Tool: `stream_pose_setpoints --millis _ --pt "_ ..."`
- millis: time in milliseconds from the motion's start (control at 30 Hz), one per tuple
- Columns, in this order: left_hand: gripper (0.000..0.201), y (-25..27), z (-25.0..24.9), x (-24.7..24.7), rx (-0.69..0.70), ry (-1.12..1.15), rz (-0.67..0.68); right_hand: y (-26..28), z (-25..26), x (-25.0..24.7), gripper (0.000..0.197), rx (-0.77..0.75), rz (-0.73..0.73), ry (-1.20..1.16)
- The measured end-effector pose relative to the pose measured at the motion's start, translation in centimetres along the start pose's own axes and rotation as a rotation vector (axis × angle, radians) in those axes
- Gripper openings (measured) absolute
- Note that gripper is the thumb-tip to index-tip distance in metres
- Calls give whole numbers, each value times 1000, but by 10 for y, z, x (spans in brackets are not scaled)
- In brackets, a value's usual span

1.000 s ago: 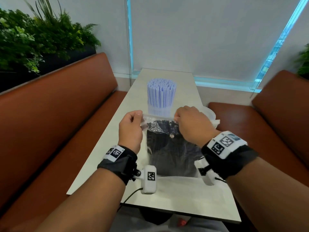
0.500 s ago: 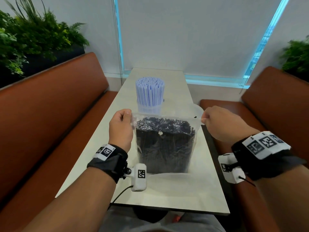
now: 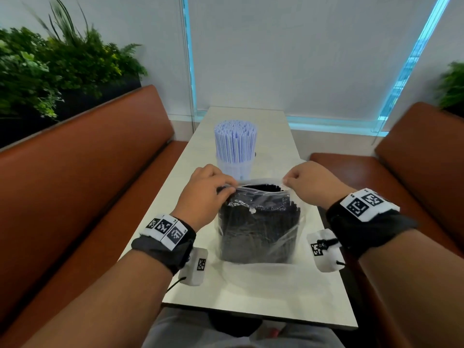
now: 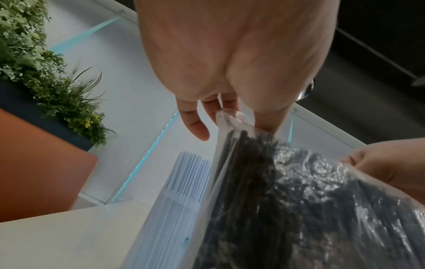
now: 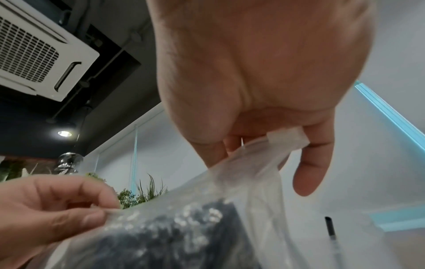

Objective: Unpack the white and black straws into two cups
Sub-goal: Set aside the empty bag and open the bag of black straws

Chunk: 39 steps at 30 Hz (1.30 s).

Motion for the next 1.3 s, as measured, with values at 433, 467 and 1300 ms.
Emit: stream_pose_setpoints --millis 433,467,1300 --pt "15 -3 1 9 -403 345 156 2 -9 27 30 49 19 -219" --pt "11 -3 3 12 -432 374 173 4 -9 30 41 37 22 -248" --pt "20 13 30 24 -169 440 154 30 -19 33 26 -398 -306 -347"
Point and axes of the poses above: each hand's wrist, its own y-axis away from the middle knuckle, its own x-axis out of the palm, z = x × y, the point moved 5 cm from there along -y, towards the middle knuckle, and after that the axes turned 2 degrees about z, right-handed, at the moved point
